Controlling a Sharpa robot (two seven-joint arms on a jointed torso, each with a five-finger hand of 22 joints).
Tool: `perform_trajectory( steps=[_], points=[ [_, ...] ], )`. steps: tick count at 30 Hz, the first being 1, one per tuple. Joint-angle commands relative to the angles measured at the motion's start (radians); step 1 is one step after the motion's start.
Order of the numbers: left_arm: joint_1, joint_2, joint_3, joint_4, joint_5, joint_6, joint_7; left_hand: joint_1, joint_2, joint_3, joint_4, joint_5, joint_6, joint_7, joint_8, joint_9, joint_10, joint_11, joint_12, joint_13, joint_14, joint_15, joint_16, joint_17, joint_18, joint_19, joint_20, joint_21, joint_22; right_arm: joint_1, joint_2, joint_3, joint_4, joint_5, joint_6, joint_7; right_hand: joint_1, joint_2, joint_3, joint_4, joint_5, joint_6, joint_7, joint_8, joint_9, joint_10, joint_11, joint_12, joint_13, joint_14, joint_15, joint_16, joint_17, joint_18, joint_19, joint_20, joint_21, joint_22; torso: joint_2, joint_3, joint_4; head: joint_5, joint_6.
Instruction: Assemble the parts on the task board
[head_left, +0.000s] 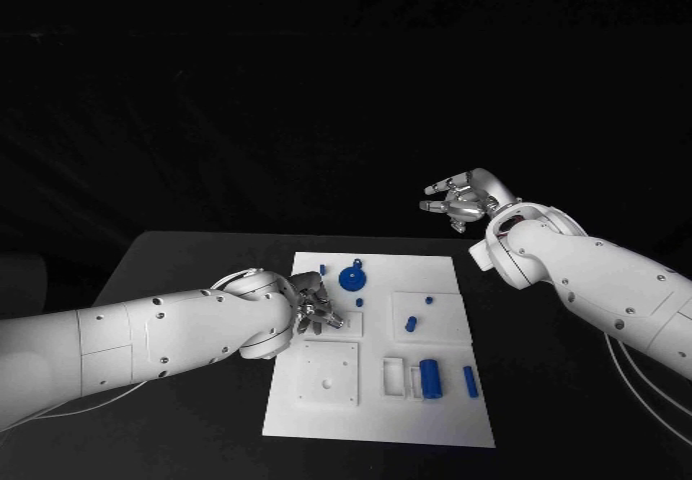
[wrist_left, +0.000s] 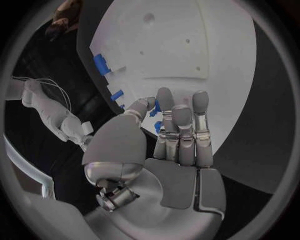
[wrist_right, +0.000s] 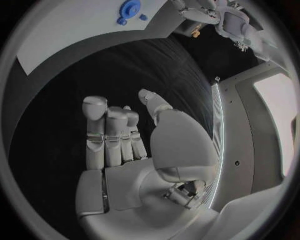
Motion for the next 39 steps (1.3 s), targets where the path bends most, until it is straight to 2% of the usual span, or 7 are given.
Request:
perform_trajectory(
  steps=[1, 4, 14, 17, 19, 29, 39],
  points=[
    [-0.003, 0.008, 0.001, -0.003, -0.039, -0.003, -0.009, 0.003, 0.014, 0.059, -0.062, 0.001, 0.13, -0.098, 0.003, 0.001, 0.042, -0.01, 0.006, 0.0, 0.005, 0.002, 0.002, 0.001, 0.004, 0.008, -0.001, -0.004, 0.003, 0.0, 0.001, 0.001, 0.001, 0.0, -0.015, 0.0, -0.005, 0.002, 0.006, -0.01, 0.004, 0.007, -0.001, -0.003, -0.001, 0.001, -0.003, 0.006, -0.002, 0.007, -0.003, 0.005, 0.001, 0.007, 0.051, -0.004, 0.004, 0.062, 0.0, 0.0001, 0.0003, -0.003, -0.003],
    [-0.006, 0.011, 0.001, -0.006, -0.043, -0.002, -0.009, -0.005, 0.02, 0.058, -0.074, 0.003, 0.131, -0.097, 0.002, -0.001, 0.04, -0.009, 0.013, 0.001, 0.005, 0.004, 0.002, 0.003, 0.003, 0.021, 0.0, -0.029, 0.04, 0.0, 0.001, 0.001, 0.002, 0.0, -0.015, -0.002, -0.008, 0.003, 0.014, -0.018, 0.004, 0.009, -0.001, -0.004, -0.001, 0.001, -0.003, 0.008, -0.003, 0.007, -0.003, 0.005, 0.001, 0.007, 0.051, -0.005, 0.005, 0.063, 0.0, 0.0004, -0.0007, -0.002, -0.003],
    [-0.009, 0.012, 0.001, -0.018, -0.046, -0.002, -0.018, -0.011, 0.022, 0.057, -0.07, 0.002, 0.138, -0.101, 0.004, 0.011, 0.041, -0.01, 0.022, 0.008, 0.006, 0.002, 0.013, 0.007, 0.004, 0.029, 0.001, -0.057, 0.075, 0.001, -0.002, 0.001, 0.001, 0.0, -0.012, -0.011, -0.011, 0.005, 0.042, -0.043, 0.01, 0.013, -0.001, -0.003, -0.001, -0.002, -0.004, 0.009, -0.007, 0.005, -0.003, 0.004, 0.001, 0.007, 0.051, -0.005, 0.003, 0.063, 0.0, 0.001, -0.0009, -0.006, -0.007],
    [-0.009, 0.011, 0.001, -0.02, -0.045, 0.0, -0.021, -0.013, 0.023, 0.06, -0.073, 0.011, 0.139, -0.101, 0.004, 0.022, 0.041, -0.01, 0.025, 0.009, 0.003, 0.002, 0.015, 0.009, 0.005, 0.032, 0.002, -0.066, 0.088, 0.001, -0.002, 0.001, -0.002, 0.0, -0.014, -0.012, -0.004, 0.011, 0.064, -0.059, 0.001, 0.01, 0.001, -0.003, -0.001, -0.004, -0.003, 0.01, -0.007, 0.005, -0.003, 0.005, 0.002, 0.007, 0.051, -0.005, 0.005, 0.064, 0.001, 0.0008, -0.0012, -0.007, -0.007],
    [-0.009, 0.011, 0.001, -0.021, -0.044, 0.0, -0.023, -0.02, 0.023, 0.064, -0.079, 0.013, 0.139, -0.101, 0.004, 0.025, 0.041, -0.01, 0.024, 0.009, 0.003, 0.003, 0.015, 0.008, 0.004, 0.033, 0.002, -0.073, 0.097, 0.001, -0.002, 0.001, -0.003, 0.0, -0.014, -0.013, -0.017, 0.008, 0.098, -0.072, -0.009, 0.011, 0.002, -0.003, -0.001, -0.004, -0.005, 0.012, -0.006, 0.005, -0.002, 0.005, 0.003, 0.007, 0.05, -0.005, 0.006, 0.067, 0.001, 0.0004, -0.0012, -0.008, -0.007],
    [-0.009, 0.004, 0.001, -0.019, -0.015, -0.012, -0.026, -0.032, 0.03, 0.067, -0.096, 0.017, 0.141, -0.102, 0.004, 0.03, 0.041, -0.01, 0.028, 0.012, 0.004, 0.003, 0.02, 0.01, 0.004, 0.042, 0.002, -0.094, 0.125, 0.001, -0.003, 0.001, -0.006, -0.001, -0.011, -0.019, -0.015, 0.008, 0.104, -0.077, -0.005, 0.011, 0.001, -0.003, -0.001, -0.004, -0.004, 0.013, -0.006, 0.005, -0.003, 0.005, 0.003, 0.007, 0.05, -0.005, 0.006, 0.067, 0.0, -0.0001, 0.0003, -0.01, -0.01],
    [-0.009, 0.006, 0.001, -0.018, 0.003, -0.006, -0.025, -0.034, 0.033, 0.065, -0.095, 0.009, 0.147, -0.103, 0.004, 0.026, 0.041, -0.01, 0.031, 0.013, 0.004, 0.003, 0.021, 0.012, 0.004, 0.045, 0.003, -0.102, 0.134, 0.001, -0.003, 0.001, -0.006, -0.001, -0.008, -0.023, -0.021, 0.006, 0.106, -0.082, 0.001, 0.013, 0.001, -0.004, -0.001, -0.004, -0.004, 0.013, -0.006, 0.004, -0.003, 0.004, 0.003, 0.007, 0.05, -0.005, 0.005, 0.067, 0.001, 0.0, 0.0001, -0.009, -0.013]
  ],
)
